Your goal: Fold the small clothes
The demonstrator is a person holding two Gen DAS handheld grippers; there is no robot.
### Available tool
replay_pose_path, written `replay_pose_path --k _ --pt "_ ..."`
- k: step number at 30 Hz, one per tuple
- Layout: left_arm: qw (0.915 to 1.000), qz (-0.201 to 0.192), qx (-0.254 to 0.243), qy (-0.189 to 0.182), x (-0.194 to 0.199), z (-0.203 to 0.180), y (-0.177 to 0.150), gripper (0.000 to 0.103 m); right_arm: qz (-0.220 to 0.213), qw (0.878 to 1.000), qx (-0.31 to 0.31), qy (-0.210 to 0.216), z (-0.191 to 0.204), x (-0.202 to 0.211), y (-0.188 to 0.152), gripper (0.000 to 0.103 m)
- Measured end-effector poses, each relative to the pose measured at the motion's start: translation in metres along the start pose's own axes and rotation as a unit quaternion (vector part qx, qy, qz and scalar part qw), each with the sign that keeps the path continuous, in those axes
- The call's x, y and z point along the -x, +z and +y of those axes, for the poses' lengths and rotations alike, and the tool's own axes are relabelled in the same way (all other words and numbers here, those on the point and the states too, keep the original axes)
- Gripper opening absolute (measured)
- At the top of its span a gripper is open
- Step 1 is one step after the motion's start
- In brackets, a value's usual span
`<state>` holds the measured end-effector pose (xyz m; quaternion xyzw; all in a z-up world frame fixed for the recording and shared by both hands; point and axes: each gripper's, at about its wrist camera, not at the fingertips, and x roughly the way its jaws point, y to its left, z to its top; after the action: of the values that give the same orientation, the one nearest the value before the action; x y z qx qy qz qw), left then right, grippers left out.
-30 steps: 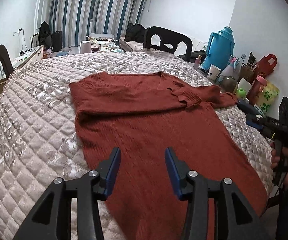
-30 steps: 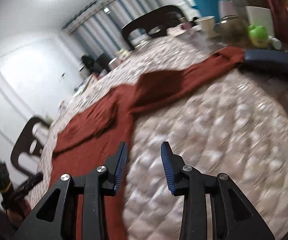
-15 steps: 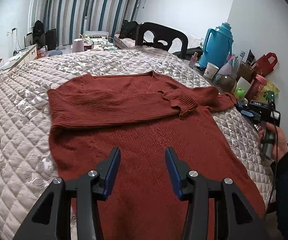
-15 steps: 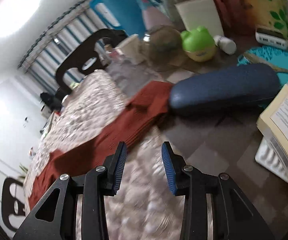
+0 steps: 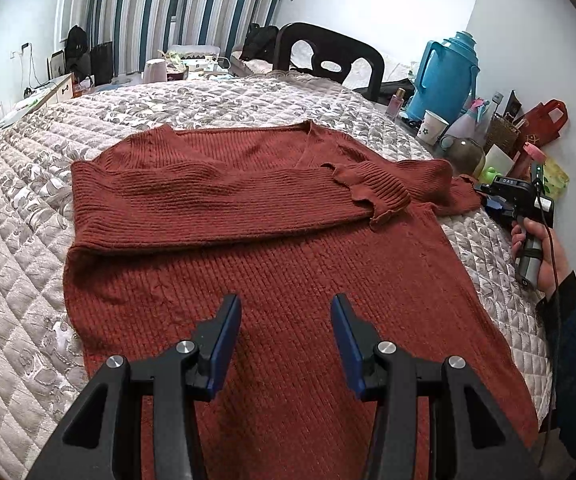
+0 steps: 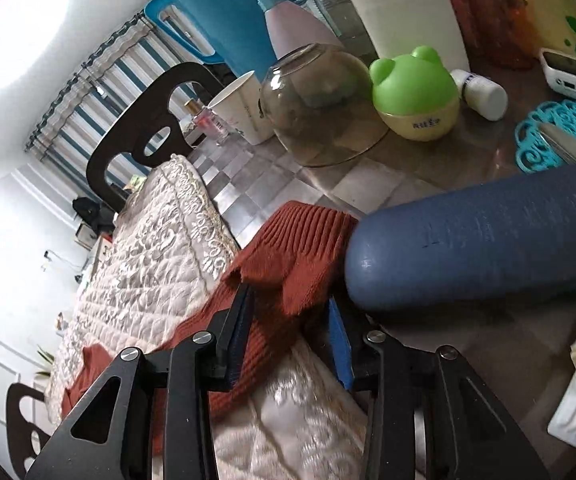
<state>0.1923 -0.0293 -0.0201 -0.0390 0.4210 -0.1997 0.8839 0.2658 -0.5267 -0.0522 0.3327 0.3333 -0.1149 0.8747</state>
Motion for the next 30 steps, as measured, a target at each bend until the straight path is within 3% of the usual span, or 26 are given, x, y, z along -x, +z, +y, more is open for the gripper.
replay_pose_path --k 2,6,11,18,24,30 --pt "1.0000 0.000 0.001 0.000 0.000 0.000 0.000 0.049 -0.004 1.000 0.002 -0.011 0.002 0.002 -0.001 0.011" --pt "1.0000 -0.004 0.005 0.001 0.004 0.003 0.000 0.049 -0.039 0.999 0.024 0.005 0.018 0.021 -0.001 0.011" --pt "0.9999 -0.009 0.010 -0.005 0.009 0.005 0.000 0.049 -0.071 0.991 0.091 0.070 0.074 0.066 -0.010 0.011" --pt "0.9993 -0.030 0.020 -0.012 0.028 0.012 -0.002 0.049 -0.074 0.959 0.217 0.168 0.189 0.110 -0.057 0.011" --pt "0.9977 -0.046 0.050 -0.002 0.045 0.036 -0.008 0.049 -0.008 0.921 0.323 0.217 0.272 0.088 -0.142 0.011" --pt "0.9952 -0.051 0.083 0.008 0.054 0.063 -0.010 0.049 0.141 0.884 0.381 0.229 0.301 0.019 -0.221 0.011"
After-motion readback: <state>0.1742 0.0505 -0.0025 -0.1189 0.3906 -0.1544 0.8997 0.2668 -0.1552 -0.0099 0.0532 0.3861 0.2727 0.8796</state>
